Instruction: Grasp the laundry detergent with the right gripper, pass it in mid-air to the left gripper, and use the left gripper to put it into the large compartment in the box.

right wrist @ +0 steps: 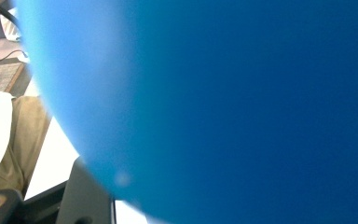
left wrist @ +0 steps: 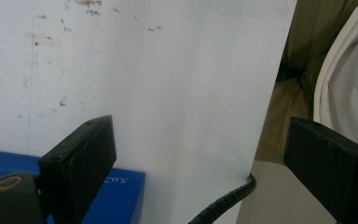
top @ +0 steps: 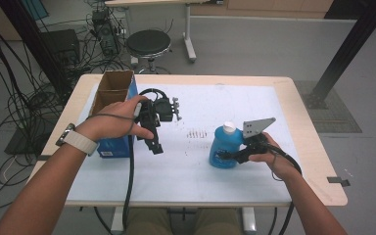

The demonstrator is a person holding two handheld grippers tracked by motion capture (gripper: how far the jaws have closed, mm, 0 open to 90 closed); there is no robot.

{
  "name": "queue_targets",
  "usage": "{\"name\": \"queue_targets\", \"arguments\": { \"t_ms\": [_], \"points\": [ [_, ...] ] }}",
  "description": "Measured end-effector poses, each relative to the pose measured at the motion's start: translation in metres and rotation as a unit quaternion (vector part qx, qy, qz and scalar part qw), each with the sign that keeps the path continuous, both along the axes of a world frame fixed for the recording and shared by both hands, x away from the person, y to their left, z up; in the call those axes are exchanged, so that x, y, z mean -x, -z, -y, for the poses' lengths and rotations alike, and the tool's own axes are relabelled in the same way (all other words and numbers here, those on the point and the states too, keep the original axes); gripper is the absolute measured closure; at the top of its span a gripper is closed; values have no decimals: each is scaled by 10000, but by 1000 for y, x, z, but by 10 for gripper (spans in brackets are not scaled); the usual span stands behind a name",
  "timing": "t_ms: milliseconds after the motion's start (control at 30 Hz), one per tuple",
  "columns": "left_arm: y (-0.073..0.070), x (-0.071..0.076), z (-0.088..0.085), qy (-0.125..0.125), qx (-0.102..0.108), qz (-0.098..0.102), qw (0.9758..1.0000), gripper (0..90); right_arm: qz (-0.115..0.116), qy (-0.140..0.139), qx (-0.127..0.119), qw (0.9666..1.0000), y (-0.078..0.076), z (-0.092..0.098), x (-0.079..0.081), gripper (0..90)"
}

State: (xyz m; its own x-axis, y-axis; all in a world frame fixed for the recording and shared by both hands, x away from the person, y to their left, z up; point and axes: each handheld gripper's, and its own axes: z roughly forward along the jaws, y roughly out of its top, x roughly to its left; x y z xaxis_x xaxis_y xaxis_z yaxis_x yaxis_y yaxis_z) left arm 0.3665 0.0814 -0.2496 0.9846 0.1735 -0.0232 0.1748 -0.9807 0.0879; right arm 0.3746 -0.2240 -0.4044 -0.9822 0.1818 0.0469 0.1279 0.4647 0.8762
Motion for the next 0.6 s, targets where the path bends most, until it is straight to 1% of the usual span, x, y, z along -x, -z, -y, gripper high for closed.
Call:
{"name": "queue_targets", "arguments": {
  "t_ms": [600],
  "points": [
    [1,0,4,54,-28,6,10000,98,10,6,-11,10000,0,0,0,425]
  ]
}}
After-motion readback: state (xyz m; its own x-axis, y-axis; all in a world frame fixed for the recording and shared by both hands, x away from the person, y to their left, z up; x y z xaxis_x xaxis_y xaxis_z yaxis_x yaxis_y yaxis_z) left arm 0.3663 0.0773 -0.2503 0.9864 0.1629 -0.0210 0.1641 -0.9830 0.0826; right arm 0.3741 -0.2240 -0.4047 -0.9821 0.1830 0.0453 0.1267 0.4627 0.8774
